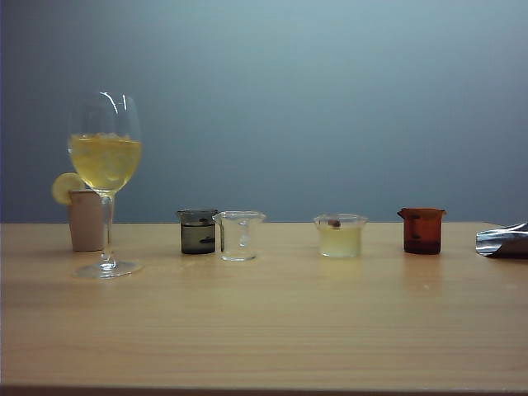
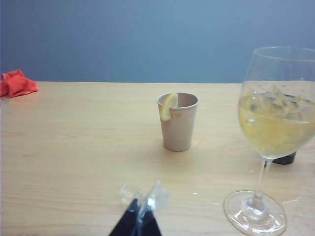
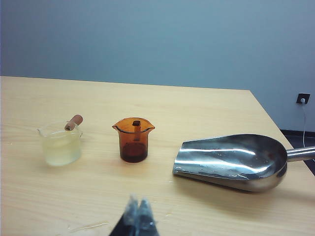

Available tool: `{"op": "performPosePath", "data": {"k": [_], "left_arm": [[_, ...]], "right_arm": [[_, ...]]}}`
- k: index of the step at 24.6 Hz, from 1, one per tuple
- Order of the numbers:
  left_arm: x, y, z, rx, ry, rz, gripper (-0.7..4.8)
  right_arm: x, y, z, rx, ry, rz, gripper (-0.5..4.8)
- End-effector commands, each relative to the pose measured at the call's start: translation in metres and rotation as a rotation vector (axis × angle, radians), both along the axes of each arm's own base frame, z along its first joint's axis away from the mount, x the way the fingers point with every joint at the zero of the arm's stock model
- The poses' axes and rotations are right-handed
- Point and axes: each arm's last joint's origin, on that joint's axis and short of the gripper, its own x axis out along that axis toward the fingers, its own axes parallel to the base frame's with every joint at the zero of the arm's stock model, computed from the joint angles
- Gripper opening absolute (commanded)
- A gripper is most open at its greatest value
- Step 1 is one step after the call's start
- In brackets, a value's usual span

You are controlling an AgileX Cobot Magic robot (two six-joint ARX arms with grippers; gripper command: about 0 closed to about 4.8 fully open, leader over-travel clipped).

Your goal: Pick up the third measuring cup from the left, pour the pineapple juice inside into the goblet, and finally put the measuring cup back in its original place.

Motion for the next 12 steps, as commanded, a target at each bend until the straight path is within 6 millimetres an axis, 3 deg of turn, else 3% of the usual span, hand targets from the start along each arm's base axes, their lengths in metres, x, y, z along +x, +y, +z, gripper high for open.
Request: {"op": "performPosePath", "data": {"k": [1, 7, 9, 12], "left_arm": [[0.0, 0.0, 0.002, -0.002, -0.016, 0.006, -0.05], [0.0, 0.0, 0.003, -0.009, -0.025, 0.006, -0.05], [-0.003, 0.001, 0.014, -0.055, -0.068, 0.003, -0.05], [-0.013, 0.001, 0.049, -0.066, -0.157, 0.0, -0.05]], "right_arm": [[0.0, 0.0, 0.001, 0.001, -0.011, 0.002, -0.01], [0.0, 0.0, 0.003, 0.002, -0.017, 0.002, -0.01], [-0.004, 0.0, 0.018, 0.003, -0.046, 0.003, -0.01], [-0.015, -0.002, 0.054, 0.011, -0.112, -0.033, -0.01]]}}
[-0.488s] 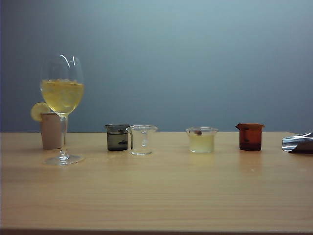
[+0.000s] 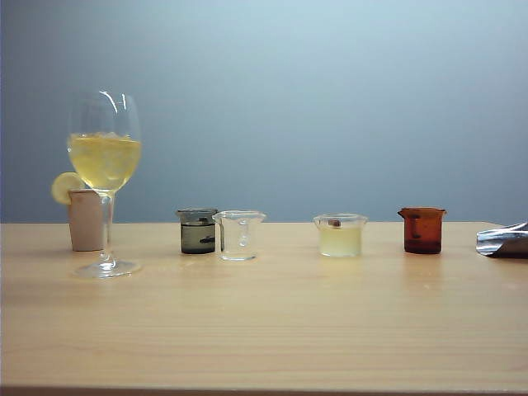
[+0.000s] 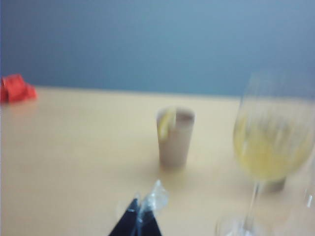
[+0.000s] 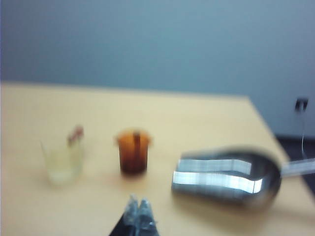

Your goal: Pick up the third measuring cup from the left, pour the pineapple juice inside into the goblet, and finally put the measuring cup back in its original place.

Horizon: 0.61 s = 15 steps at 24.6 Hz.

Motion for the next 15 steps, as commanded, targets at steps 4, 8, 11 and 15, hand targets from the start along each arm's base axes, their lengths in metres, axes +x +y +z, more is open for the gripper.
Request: {"op": "performPosePath", "data": {"k": [4, 8, 11, 15], "left_arm": [[-0.022, 0.002, 0.078, -0.016, -0.119, 0.003, -0.05], [-0.018, 0.0, 0.113, -0.01, -0.103, -0.038, -0.05], [-0.002, -0.004, 0.138, -0.037, -0.058, -0.138, -0.05], [0.019, -0.008, 0.157, -0.078, 0.031, -0.233, -0.05]], "right_arm": [[-0.016, -0.002, 0.065, 0.014, -0.101, -0.052, -0.02], [-0.007, -0.002, 0.095, 0.012, -0.078, -0.048, -0.02], [0.011, -0.001, 0.119, 0.015, -0.043, -0.045, -0.02], [0.039, 0.002, 0.129, 0.066, -0.045, -0.013, -0.02]]}}
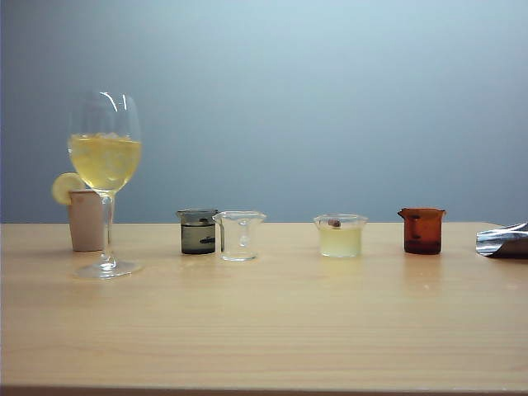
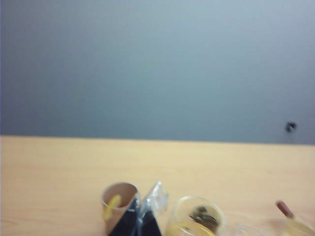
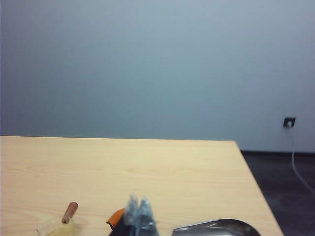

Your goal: Pick up the third measuring cup from the left, pour the pineapple juice inside into the goblet, and finally put the measuring cup back in its original place.

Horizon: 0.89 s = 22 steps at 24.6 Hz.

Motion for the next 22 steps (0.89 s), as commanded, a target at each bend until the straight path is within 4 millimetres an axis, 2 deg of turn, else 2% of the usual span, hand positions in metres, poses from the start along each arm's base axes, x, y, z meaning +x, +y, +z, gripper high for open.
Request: {"op": "performPosePath", "data": {"k": [1, 5, 11, 14, 15, 17, 19, 22], "left_arm": [[0.008, -0.002, 0.01, -0.034, 0.038, -0.051, -0.05], [0.015, -0.007, 0.016, -0.041, 0.062, -0.086, -0.05], [0.015, -0.013, 0.013, -0.037, 0.093, -0.134, -0.05], [0.015, -0.013, 0.013, -0.038, 0.092, -0.135, -0.05], [0.015, -0.013, 0.013, -0.038, 0.091, -0.137, -0.05], [0.015, -0.013, 0.013, -0.038, 0.091, -0.136, -0.05], [0.015, -0.013, 0.013, -0.038, 0.092, -0.138, -0.05], [0.015, -0.013, 0.013, -0.038, 0.093, -0.137, -0.05]], "right_arm": [[0.012, 0.003, 0.004, 0.021, -0.039, 0.042, -0.02], [0.039, 0.027, -0.007, 0.021, 0.032, 0.125, -0.02], [0.075, 0.094, -0.043, -0.014, 0.159, 0.144, -0.02], [0.096, 0.133, -0.074, 0.017, 0.163, 0.155, -0.02], [0.1, 0.139, -0.081, 0.02, 0.164, 0.142, -0.02], [0.112, 0.161, -0.11, 0.026, 0.166, 0.125, -0.02], [0.119, 0.174, -0.134, 0.021, 0.171, 0.132, -0.02], [0.128, 0.181, -0.162, 0.093, 0.189, 0.135, -0.02]]}}
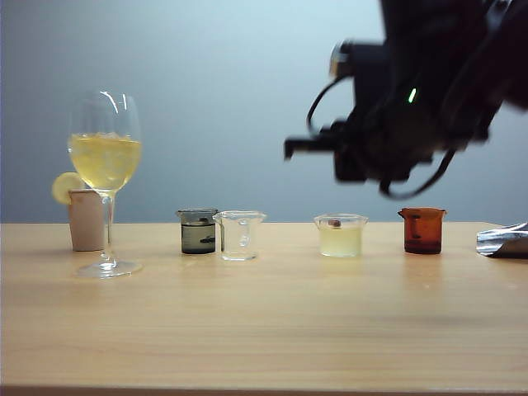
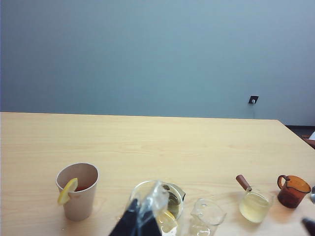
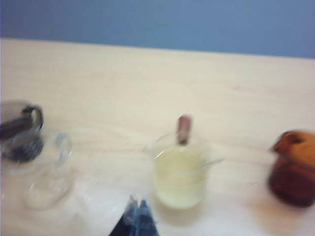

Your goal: Pick up the third measuring cup from the left, pour the pineapple juice inside into the goblet, and finally put the measuring cup back in its original place.

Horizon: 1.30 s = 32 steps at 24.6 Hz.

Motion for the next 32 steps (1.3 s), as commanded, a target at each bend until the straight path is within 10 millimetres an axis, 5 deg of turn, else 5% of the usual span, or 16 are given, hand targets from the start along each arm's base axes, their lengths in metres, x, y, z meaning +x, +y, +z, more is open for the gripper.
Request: {"op": "performPosePath", "data": {"k": [1, 7, 8, 10, 11, 21, 32], "left_arm": [[-0.001, 0.0, 0.002, -0.006, -0.016, -0.003, -0.05], [-0.001, 0.0, 0.002, -0.006, -0.016, -0.003, -0.05], [-0.001, 0.0, 0.002, -0.006, -0.016, -0.003, -0.05], [-0.001, 0.0, 0.002, -0.006, -0.016, -0.003, -0.05], [-0.001, 0.0, 0.003, -0.006, -0.017, -0.003, -0.05], [-0.001, 0.0, 0.003, -0.006, -0.019, -0.007, -0.05], [-0.001, 0.0, 0.004, -0.007, -0.026, -0.007, -0.05]], "right_arm": [[0.009, 0.006, -0.019, 0.141, -0.018, -0.016, -0.01], [0.024, 0.017, -0.039, 0.102, 0.028, -0.069, 0.03], [0.026, 0.018, -0.04, 0.098, 0.032, -0.072, 0.4], [0.031, 0.02, -0.043, 0.093, 0.041, -0.077, 2.9], [0.035, 0.021, -0.046, 0.088, 0.045, -0.094, 4.79], [0.08, 0.012, -0.059, 0.089, 0.059, -0.126, 4.79], [0.103, 0.003, -0.069, 0.036, 0.132, -0.086, 4.79]]}}
